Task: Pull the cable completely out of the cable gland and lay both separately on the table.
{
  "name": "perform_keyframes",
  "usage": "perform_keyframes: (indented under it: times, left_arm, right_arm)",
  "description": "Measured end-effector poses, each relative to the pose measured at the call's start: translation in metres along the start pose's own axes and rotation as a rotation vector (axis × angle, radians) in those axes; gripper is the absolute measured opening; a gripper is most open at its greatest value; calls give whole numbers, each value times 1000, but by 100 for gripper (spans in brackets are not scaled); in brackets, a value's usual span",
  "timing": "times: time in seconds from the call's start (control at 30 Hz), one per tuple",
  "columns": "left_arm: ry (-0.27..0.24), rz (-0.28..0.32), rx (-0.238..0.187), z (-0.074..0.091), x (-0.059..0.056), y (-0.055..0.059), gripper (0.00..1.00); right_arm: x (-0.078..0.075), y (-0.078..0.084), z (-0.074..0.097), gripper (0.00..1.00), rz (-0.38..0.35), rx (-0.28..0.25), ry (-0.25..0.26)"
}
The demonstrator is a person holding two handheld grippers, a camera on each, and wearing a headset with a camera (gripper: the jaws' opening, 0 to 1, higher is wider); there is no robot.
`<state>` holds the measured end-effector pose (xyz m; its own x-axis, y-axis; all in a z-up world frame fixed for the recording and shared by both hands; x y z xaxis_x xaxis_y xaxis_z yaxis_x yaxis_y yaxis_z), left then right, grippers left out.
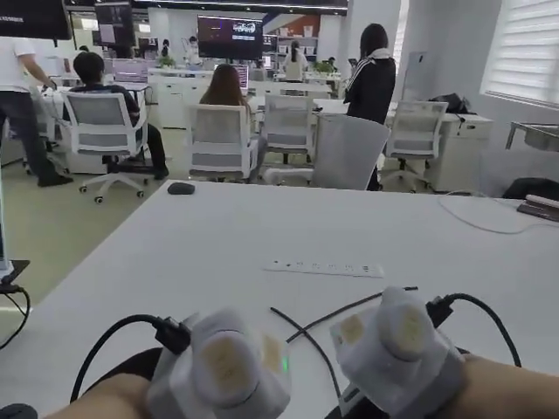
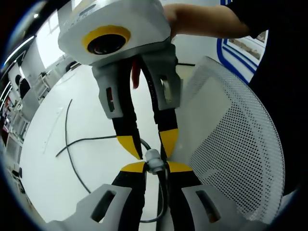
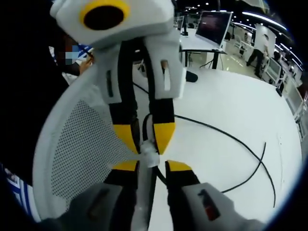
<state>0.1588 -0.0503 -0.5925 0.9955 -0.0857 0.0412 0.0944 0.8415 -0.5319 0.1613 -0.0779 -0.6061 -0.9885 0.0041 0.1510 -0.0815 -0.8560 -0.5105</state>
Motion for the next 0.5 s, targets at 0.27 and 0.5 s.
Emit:
perform_keyframes:
  times: [0.27,0.5]
  left_arm:
    - [18,-36,4,-1,-3,2,16]
    - [43,30,-26,-3,1,3,16]
  right_arm:
    - [3,-4,-5,13,-2,-3,-49]
    - [3,-1,-5,11,-11,-19,-9]
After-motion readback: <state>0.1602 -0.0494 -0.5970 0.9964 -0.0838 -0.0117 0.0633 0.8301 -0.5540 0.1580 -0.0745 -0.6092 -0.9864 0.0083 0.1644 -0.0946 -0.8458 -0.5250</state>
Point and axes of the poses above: the centre of the closed fingertips' face, and the gripper's own axes: z roughly backward along the fingers, x roughly to its left, y roughly out of its underside, the point moved 3 cm from there along z, roughly backward along the fingers, and after that the axes turned 6 degrees about x, right-handed, at the moved point
